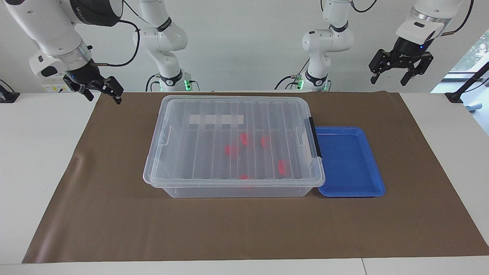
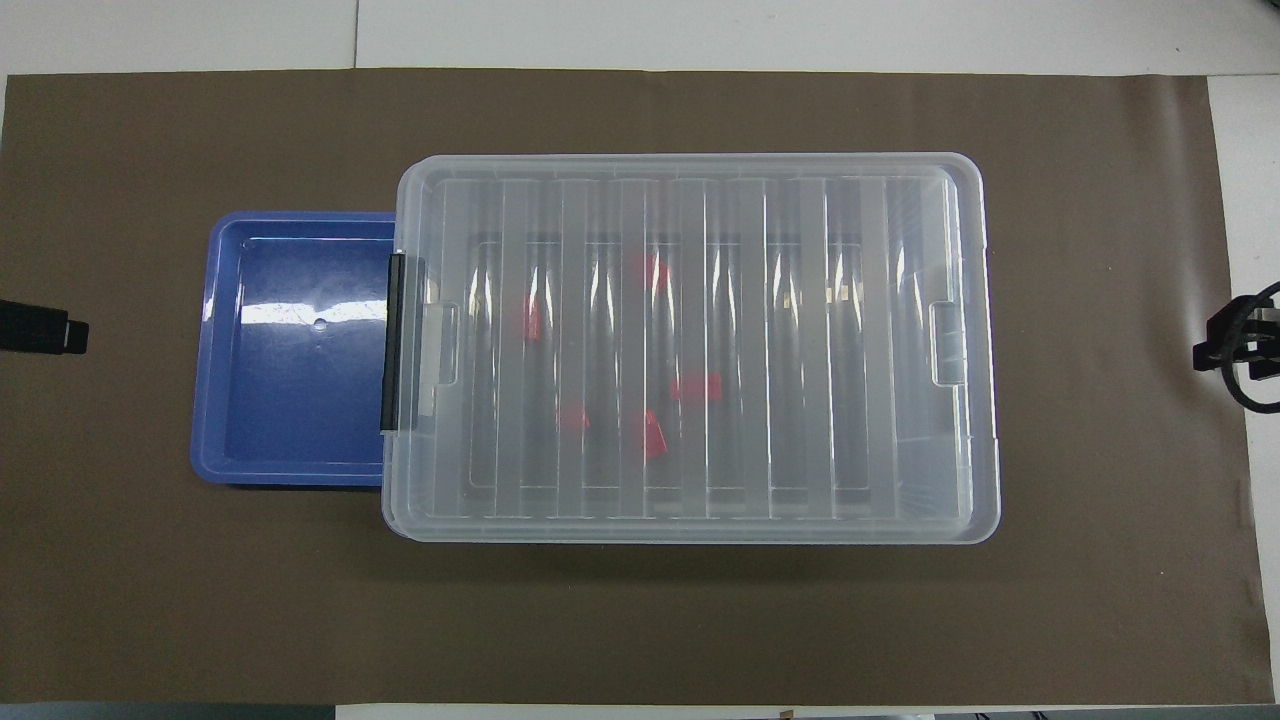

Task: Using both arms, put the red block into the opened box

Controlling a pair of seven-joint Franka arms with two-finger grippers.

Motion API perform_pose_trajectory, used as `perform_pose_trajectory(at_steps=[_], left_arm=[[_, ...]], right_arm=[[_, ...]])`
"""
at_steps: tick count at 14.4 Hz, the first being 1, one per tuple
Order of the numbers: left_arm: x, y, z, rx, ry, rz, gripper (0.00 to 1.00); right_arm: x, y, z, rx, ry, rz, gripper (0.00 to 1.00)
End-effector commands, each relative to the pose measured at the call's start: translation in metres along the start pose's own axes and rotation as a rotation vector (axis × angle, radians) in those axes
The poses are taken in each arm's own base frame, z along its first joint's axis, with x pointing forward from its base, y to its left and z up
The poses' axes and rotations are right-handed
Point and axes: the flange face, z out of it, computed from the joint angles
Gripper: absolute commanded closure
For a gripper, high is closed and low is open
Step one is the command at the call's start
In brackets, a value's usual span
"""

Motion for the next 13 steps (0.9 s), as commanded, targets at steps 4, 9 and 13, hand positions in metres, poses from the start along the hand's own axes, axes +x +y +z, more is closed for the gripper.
perform_pose_trajectory(at_steps=[4,9,13], left_arm=[[0.030,-0.015,0.037,-0.030,-0.057,-0.009,0.00],[0.051,-0.020,0.053,-0.024,-0.026,-0.011,0.00],[0.049,-0.018,0.056,-0.027,-0.043,-0.009,0.00]], right_arm=[[-0.001,-0.007,-0.010,0.028,0.013,-0.009,0.00],[-0.010,-0.012,-0.009,0.029,0.019,-0.020,0.00],[-0.012,-0.009,-0.006,0.023,0.035,-0.014,0.00]])
